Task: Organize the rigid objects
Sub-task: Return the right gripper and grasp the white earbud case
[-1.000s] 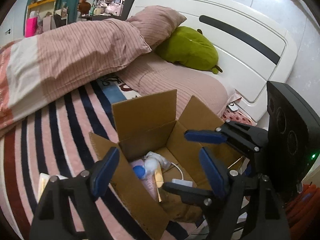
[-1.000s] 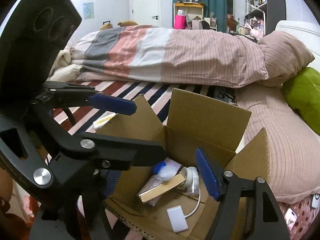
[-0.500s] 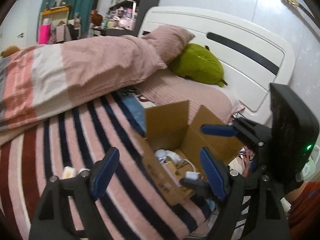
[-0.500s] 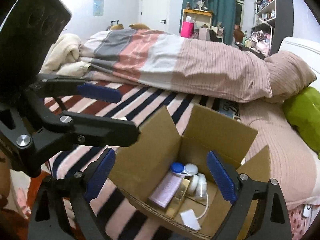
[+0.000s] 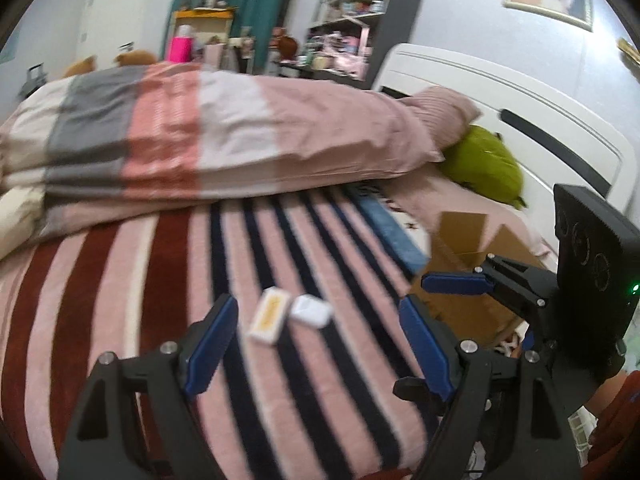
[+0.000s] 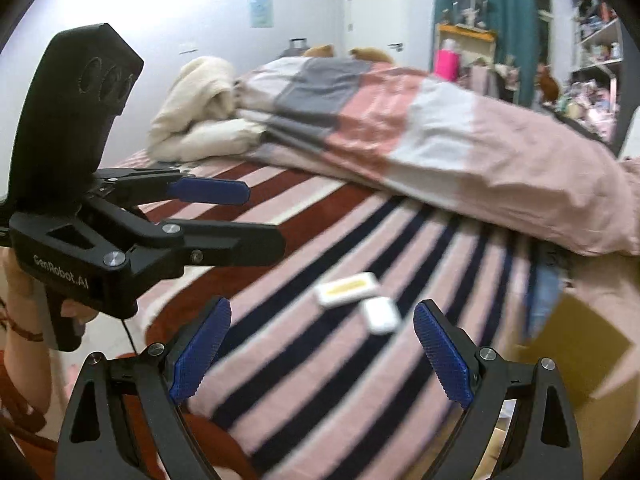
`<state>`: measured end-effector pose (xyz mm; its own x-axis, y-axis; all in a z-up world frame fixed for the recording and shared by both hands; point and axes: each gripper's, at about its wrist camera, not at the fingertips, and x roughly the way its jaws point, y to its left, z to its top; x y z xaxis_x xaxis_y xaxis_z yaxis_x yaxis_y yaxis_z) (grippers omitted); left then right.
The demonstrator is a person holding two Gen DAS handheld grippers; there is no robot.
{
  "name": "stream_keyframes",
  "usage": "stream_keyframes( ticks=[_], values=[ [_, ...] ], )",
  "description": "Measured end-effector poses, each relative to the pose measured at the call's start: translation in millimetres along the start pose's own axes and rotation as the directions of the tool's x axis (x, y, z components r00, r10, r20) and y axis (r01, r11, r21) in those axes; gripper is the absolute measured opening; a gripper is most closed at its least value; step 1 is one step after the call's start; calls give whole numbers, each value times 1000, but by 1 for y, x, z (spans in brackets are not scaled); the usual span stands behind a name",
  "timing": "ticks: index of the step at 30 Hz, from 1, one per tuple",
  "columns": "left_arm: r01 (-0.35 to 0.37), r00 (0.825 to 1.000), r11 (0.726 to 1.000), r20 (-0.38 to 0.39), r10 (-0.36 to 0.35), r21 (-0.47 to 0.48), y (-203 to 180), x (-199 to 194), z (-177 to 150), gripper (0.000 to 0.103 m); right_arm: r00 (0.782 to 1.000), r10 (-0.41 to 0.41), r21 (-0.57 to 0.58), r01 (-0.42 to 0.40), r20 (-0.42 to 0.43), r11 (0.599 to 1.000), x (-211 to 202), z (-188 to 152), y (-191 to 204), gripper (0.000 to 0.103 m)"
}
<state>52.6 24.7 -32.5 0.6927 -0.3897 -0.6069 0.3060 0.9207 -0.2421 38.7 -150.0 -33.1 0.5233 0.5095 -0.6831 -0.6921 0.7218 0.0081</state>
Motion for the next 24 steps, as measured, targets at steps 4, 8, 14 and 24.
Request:
stream_keyframes(
  ticks=[4,8,14,24],
  values=[
    [-46,999,998,-24,45,-51,32,6,-18,80,999,44,8,-44,-25,999,43,-4,10,92],
    [-72,996,995,-54,68,-75,53,13,-35,80,996,-1,44,5,-87,999,90,-20,-1,92],
    [-76,994,990,-89,66,-118,69,25,-49,80,975,-121,104,142,-187,984,143,-47,-35,91],
    [-76,992,990,-107,63,-122,69,28,-52,80,962,-180,131,210,-207,969,180,-53,-68,44]
  ],
)
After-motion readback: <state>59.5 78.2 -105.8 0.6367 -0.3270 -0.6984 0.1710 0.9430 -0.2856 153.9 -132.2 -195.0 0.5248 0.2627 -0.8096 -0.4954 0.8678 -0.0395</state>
